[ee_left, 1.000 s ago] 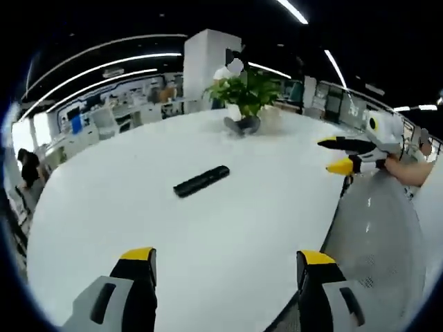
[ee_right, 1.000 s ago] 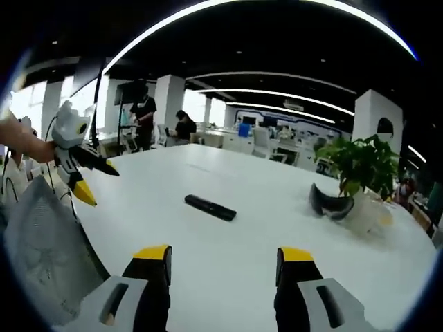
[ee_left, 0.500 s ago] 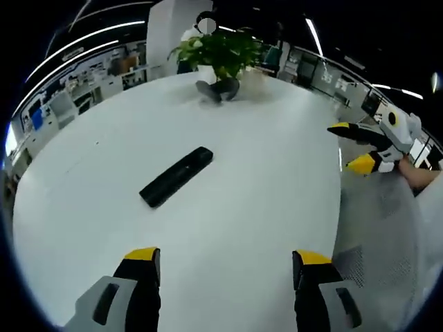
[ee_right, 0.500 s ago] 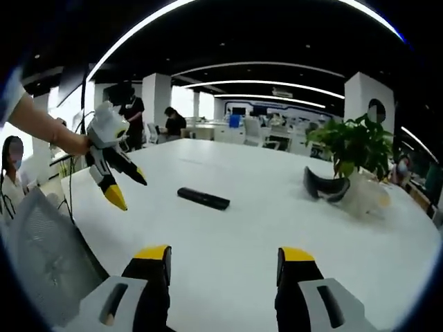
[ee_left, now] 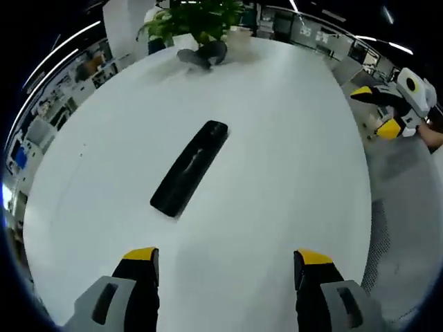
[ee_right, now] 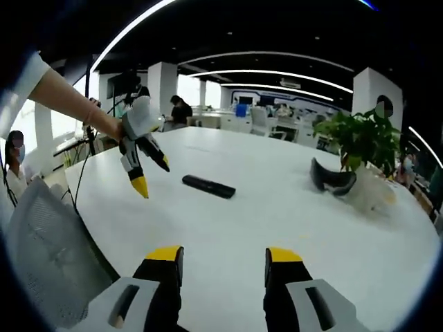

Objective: Press the specified remote control buttons in sequence, fully releasing each button before pressing the next.

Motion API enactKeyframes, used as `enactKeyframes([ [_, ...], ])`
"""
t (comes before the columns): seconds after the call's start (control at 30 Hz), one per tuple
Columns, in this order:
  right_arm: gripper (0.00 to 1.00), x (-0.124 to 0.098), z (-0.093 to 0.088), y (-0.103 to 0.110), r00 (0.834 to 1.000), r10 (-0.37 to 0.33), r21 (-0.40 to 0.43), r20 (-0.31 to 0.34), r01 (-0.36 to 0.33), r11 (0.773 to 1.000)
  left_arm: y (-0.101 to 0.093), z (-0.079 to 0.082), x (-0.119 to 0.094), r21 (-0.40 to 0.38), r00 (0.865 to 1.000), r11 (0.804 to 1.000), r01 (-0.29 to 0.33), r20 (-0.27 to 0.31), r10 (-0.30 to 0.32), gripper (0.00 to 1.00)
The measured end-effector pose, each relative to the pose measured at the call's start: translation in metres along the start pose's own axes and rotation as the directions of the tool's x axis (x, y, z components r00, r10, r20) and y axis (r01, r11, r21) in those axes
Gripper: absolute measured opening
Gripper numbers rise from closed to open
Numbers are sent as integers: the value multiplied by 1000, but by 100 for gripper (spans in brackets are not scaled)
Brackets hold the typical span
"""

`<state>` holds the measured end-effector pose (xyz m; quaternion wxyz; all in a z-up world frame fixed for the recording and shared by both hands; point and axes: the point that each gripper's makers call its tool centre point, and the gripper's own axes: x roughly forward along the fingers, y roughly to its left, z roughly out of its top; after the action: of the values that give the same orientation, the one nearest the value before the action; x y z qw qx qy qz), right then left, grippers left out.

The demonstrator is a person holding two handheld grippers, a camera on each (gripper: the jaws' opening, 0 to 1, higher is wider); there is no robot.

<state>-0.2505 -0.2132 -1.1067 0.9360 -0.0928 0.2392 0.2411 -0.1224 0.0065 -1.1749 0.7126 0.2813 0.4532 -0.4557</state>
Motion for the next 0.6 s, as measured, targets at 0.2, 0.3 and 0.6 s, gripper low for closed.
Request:
enactKeyframes([
  [0.2, 44, 1, -4, -4, 1000, -16, 9, -21, 16, 1000, 19, 19, 8, 9, 1000, 1000, 9, 12, -9, 85],
  [0.3, 43, 1, -7, -6, 999, -21, 23, -31, 22, 999, 30, 33, 13, 0, 999, 1000, 19, 33, -19, 85],
  [0.6, 39, 3, -15, -7, 997, -19, 29, -73, 21, 999, 42, 64, 25, 2, 997, 1000, 30, 74, -30, 85],
])
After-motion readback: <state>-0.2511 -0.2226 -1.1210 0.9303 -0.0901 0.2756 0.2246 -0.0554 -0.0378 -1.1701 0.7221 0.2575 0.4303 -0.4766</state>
